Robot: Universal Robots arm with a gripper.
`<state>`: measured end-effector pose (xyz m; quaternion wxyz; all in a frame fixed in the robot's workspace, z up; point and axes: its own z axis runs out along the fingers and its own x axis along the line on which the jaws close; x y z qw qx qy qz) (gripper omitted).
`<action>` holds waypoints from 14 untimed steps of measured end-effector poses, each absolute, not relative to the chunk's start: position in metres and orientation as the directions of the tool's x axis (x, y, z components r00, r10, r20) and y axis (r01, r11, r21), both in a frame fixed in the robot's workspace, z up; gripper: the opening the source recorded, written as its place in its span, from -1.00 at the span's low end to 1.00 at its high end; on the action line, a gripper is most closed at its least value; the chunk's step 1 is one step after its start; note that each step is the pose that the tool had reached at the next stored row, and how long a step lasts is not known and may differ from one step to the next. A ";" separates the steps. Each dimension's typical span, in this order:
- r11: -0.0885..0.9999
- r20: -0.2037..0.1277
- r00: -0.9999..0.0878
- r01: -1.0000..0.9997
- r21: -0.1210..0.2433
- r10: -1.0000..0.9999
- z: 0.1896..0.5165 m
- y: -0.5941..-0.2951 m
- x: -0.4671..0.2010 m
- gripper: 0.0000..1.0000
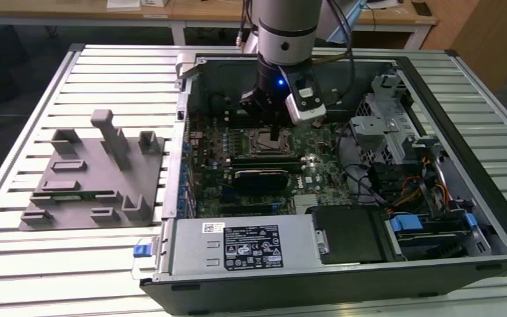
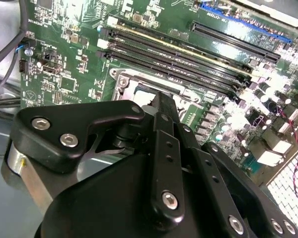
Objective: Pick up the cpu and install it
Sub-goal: 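Install the second cpu locking lever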
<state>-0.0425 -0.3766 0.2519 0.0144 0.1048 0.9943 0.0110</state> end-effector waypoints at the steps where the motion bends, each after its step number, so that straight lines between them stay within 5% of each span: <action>1: 0.978 -0.026 -0.978 0.208 0.025 0.208 0.251 -0.377 -0.043 -0.79; 14: 0.985 -0.026 -0.985 0.171 0.025 0.171 0.243 -0.381 -0.045 -0.79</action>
